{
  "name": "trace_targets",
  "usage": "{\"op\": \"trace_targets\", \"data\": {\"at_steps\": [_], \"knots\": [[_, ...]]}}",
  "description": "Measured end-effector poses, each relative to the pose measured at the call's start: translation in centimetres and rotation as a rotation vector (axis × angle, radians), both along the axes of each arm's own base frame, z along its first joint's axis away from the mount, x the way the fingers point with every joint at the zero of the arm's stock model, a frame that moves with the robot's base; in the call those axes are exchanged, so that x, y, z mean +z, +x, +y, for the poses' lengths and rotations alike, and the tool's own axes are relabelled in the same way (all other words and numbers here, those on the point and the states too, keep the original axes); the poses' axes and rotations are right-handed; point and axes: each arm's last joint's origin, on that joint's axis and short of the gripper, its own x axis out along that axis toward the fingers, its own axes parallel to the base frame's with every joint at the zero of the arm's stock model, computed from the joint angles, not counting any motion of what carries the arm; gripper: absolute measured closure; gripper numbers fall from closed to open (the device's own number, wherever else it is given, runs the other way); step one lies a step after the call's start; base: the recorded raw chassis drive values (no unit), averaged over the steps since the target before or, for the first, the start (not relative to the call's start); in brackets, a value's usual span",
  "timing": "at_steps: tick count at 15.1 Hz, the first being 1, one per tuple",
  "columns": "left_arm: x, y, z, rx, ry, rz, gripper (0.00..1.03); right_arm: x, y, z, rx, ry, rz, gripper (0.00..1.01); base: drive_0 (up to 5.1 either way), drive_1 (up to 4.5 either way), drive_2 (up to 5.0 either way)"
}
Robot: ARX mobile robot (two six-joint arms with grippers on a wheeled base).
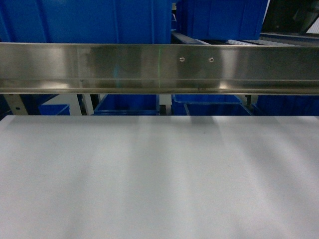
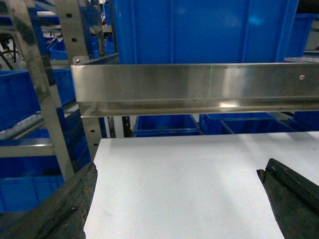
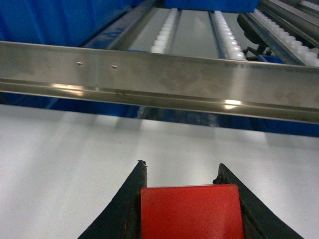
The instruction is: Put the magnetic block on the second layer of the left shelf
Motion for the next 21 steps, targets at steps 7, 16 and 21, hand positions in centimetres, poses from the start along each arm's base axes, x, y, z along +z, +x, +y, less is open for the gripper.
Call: {"op": "trace_targets", "data": {"at_steps": [7,16,21], "knots": [[-0.01,0.0,0.01,0.0,0.0,0.002,0.05,0.01,0.0,0.08,0.001,-0.001,-0.002,0.68,-5.0,2.5,2.5],[-0.02,0.0,0.0,-0.001,0.0,0.002,0.05,0.02,-0.01,0.12,0.006,0.0,-0.003,0.68,-5.0,2.43,2.4],[-0.01,0.0,0.0,0.0,0.0,0.001,0.05,0.01,-0.01,0.12,0.007,0.0,-0.002,0.68,-4.9,2.46,2.5]]}}
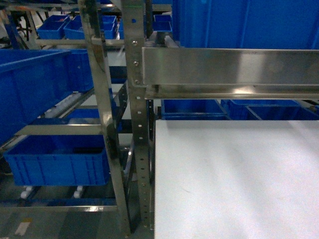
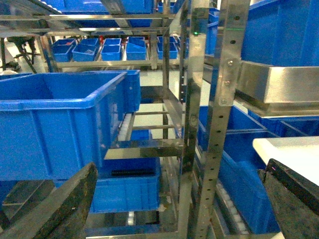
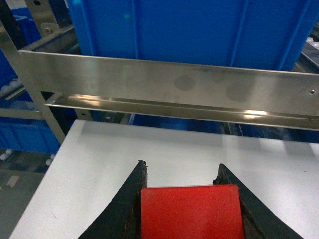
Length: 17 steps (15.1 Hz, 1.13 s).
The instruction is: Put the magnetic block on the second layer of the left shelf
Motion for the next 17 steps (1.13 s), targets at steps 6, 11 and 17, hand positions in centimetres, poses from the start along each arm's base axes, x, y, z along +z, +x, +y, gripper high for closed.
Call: {"op": "trace_targets", "data": {"at_steps": [6,11,17], "knots": [[0.0,0.0,0.0,0.0,0.0,0.0,0.05,-0.01,0.0,0.0,0.0,0.0,0.002,0.68,-4.9,2.49,2.5],[0.01,0.0,0.0,-0.001,0.0,-0.001,0.05,-0.03,0.0,0.0,0.0,0.0,0.003,0.68,-5.0,2.4,2.4],[-0.03,0.0,0.0,0.0,0.0,0.002,0.05,-0.01,0.0,0.0,0.0,0.0,0.001,0.68,-5.0,2.37,2.4]]}}
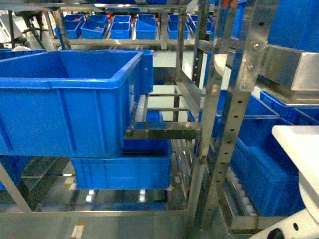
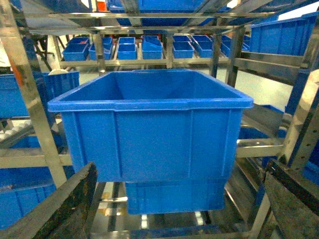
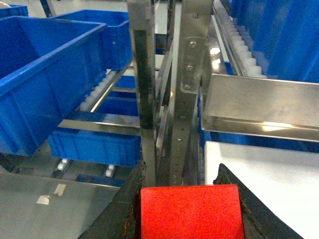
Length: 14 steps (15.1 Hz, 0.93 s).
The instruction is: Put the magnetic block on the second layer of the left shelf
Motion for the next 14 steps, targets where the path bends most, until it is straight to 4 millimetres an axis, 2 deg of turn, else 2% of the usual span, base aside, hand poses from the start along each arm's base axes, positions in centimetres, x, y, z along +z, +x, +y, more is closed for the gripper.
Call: {"op": "trace_targets", "data": {"at_steps": [14], "knots": [[0.04,0.0,0.0,-0.001,0.0,-0.003,0.05,0.0,-0.01,0.0,0.0,0.0,0.0,0.68,-5.0,2.42,2.4]]}}
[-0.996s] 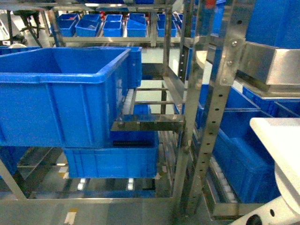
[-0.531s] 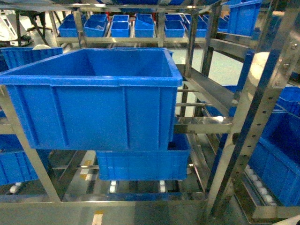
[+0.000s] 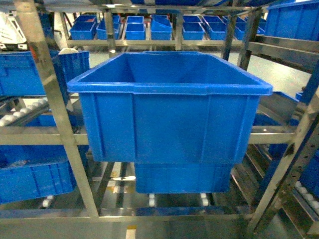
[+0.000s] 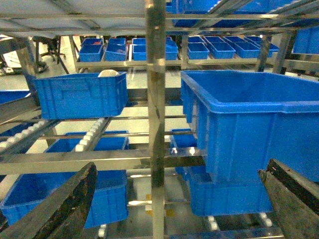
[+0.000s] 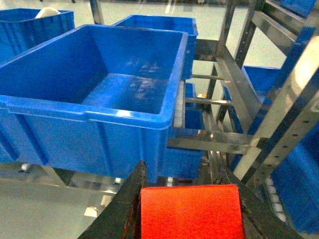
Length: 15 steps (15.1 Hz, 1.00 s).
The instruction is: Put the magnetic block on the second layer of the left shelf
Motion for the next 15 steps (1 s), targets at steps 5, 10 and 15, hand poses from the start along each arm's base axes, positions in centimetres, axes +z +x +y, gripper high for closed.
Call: {"op": "trace_targets", "data": {"at_steps": [5,10,15], "knots": [[-0.02,0.0,0.0,0.0,0.0,0.001,0.05,0.03,0.0,0.0,0.0,0.0,-0.002,0.68,-4.7,2.27,2.3],[-0.04,0.0,0.0,0.001,0.0,0.003,0.05,0.06,-0.1,0.0,0.001,-0.002,-0.005,0.68,0.1,2.68,-2.5],[-0.02,0.0,0.0,0.0,0.0,0.002,0.05,-0.02,-0.02,0.0,0.001,-0.003,-0.002,0.68,0.0,4.35,-4.3]]}}
